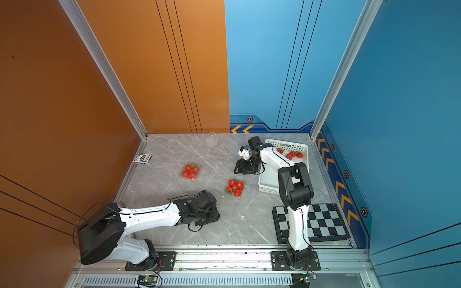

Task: Pack strawberries into containers
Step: Adjust the packing box at the center of the board.

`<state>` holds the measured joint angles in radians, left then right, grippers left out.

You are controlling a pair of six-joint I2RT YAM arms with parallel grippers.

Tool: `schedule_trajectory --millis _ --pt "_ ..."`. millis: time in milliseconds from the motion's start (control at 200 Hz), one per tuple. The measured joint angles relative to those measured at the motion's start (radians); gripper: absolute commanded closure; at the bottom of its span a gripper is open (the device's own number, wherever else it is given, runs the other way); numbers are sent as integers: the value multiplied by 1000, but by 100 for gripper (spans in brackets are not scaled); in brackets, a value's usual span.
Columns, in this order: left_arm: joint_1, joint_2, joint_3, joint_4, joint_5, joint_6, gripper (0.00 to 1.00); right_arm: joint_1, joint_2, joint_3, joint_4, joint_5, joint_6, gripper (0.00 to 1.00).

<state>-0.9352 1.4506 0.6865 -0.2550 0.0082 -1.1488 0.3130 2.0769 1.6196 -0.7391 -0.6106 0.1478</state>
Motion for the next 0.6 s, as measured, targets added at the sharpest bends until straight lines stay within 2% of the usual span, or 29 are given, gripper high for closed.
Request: schedule_trajectory --millis 320,601 --pt "48 23 27 -24 -1 5 43 -31 0 -47 19 -18 7 38" --pt "132 35 42 -33 -6 45 44 -31 0 -63 19 -18 7 38"
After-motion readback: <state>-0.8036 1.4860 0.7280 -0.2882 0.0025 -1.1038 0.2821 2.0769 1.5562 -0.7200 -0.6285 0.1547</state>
